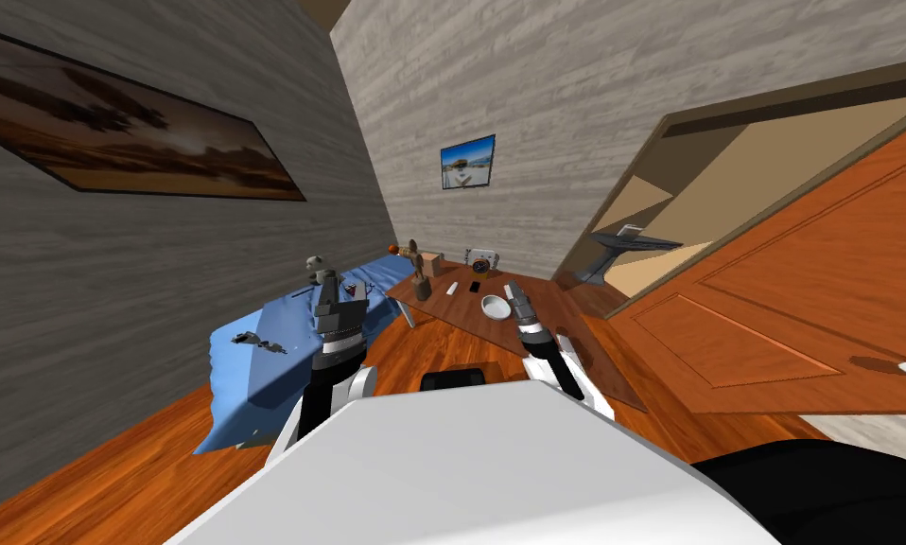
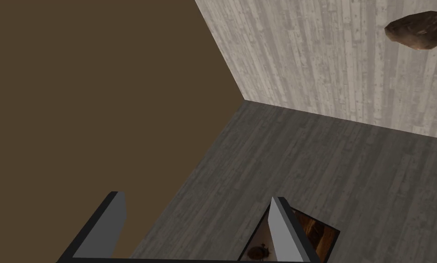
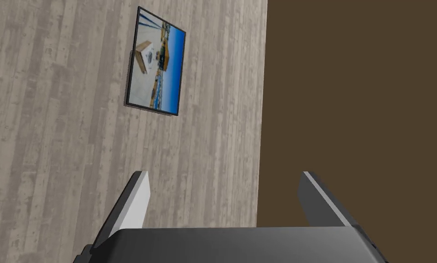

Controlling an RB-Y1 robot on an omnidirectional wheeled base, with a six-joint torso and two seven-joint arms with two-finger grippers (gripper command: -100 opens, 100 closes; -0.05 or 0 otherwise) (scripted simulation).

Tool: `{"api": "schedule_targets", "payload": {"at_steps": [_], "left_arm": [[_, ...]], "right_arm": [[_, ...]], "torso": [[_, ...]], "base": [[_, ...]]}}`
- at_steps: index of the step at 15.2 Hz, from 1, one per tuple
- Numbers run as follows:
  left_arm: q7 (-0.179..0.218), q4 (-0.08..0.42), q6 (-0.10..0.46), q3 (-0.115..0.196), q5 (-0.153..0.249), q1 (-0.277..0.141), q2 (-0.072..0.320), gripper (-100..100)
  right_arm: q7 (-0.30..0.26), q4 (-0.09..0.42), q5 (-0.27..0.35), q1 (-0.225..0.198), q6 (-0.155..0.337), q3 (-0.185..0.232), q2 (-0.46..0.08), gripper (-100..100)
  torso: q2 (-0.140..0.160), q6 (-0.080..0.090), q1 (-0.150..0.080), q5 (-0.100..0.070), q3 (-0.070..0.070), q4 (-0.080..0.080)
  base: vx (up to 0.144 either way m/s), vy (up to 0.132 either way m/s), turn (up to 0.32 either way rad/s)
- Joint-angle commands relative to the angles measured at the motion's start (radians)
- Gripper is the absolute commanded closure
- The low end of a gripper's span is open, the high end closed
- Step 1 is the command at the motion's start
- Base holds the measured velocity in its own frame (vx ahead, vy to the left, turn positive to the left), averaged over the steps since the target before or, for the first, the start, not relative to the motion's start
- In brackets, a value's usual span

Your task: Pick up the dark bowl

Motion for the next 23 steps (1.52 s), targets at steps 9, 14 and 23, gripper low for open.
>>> {"api": "schedule_targets", "payload": {"at_steps": [9, 14, 23], "left_arm": [[0.000, 0.000, 0.000, 0.000, 0.000, 0.000, 0.000, 0], [0.000, 0.000, 0.000, 0.000, 0.000, 0.000, 0.000, 0], [0.000, 0.000, 0.000, 0.000, 0.000, 0.000, 0.000, 0]], "right_arm": [[0.086, 0.178, 0.103, -0.002, 0.024, 0.022, -0.201, -100], [0.122, 0.268, 0.147, -0.003, 0.032, 0.031, -0.291, -100], [0.200, 0.444, 0.242, 0.000, 0.052, 0.057, -0.451, -100]], "torso": [[-0.001, 0.000, 0.000, 0.000, -0.001, 0.000], [-0.002, 0.000, 0.001, 0.000, -0.001, -0.001], [-0.002, 0.000, 0.000, 0.000, -0.001, 0.000]], "base": [[0.017, 0.044, 0.119], [0.033, 0.046, 0.118], [0.036, 0.042, 0.119]]}}
